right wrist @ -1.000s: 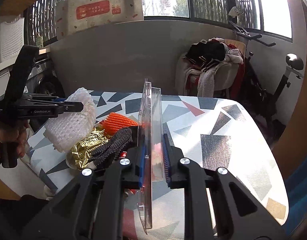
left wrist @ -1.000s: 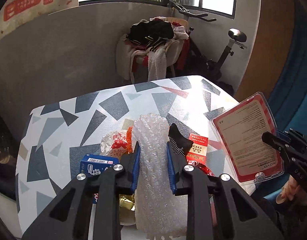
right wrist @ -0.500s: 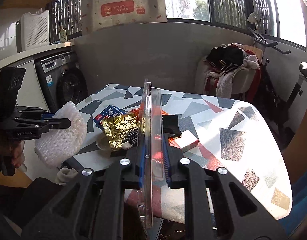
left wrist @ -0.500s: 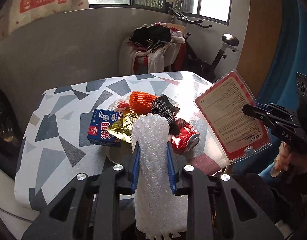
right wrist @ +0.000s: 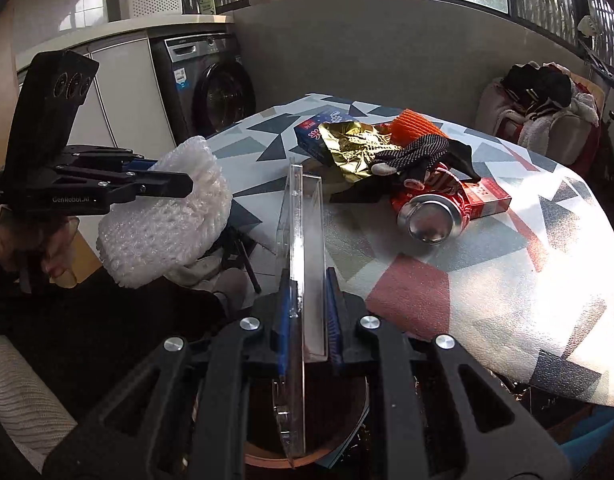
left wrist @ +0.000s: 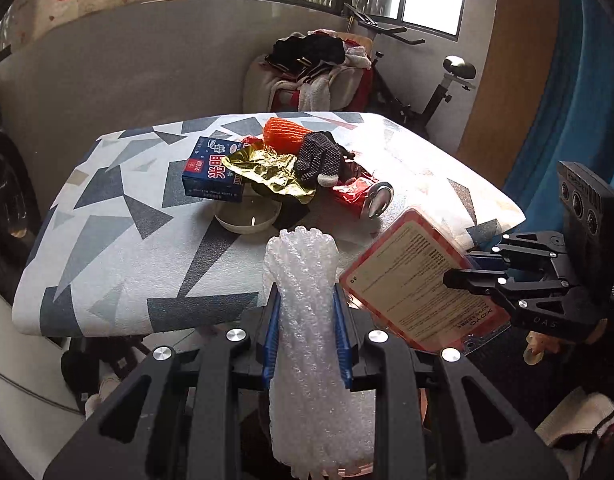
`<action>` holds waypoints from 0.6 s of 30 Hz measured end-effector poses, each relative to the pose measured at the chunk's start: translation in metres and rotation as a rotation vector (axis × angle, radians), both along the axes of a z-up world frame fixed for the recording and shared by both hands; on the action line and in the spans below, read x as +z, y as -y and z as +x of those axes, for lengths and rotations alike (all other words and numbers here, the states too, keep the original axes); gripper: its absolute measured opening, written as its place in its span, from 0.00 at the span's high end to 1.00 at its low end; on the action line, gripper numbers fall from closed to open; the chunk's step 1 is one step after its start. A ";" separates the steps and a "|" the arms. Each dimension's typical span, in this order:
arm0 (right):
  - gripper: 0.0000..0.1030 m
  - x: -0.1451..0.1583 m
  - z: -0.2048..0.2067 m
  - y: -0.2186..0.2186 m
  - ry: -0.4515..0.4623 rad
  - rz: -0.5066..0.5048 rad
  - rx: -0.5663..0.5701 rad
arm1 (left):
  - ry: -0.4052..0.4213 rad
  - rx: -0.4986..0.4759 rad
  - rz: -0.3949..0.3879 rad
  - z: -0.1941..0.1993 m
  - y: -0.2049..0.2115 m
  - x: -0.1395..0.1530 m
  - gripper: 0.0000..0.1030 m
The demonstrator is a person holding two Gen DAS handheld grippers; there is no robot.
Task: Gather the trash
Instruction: 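Lower both tools to the brown bin while the right gripper releases the plastic box inside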
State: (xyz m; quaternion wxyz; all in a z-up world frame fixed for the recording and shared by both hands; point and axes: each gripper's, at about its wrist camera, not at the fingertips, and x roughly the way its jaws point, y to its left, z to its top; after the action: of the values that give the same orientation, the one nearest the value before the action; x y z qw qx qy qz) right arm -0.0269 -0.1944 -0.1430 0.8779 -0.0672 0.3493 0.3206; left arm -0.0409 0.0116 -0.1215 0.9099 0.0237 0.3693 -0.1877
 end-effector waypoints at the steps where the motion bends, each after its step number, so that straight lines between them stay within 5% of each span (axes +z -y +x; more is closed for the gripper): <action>1: 0.82 -0.010 0.000 -0.003 -0.030 -0.007 0.007 | -0.003 0.008 -0.007 -0.002 -0.002 -0.002 0.77; 8: 0.82 -0.068 0.000 -0.021 -0.189 -0.075 0.040 | 0.020 0.022 -0.014 -0.012 -0.002 -0.008 0.76; 18: 0.81 -0.082 0.010 -0.020 -0.244 -0.099 0.002 | -0.003 0.033 -0.034 -0.014 0.003 -0.029 0.76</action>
State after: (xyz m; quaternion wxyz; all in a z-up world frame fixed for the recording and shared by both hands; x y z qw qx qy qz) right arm -0.0169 -0.1744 -0.2246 0.8241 -0.0710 0.4690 0.3096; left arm -0.0554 0.0085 -0.1510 0.9126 0.0018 0.3675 -0.1792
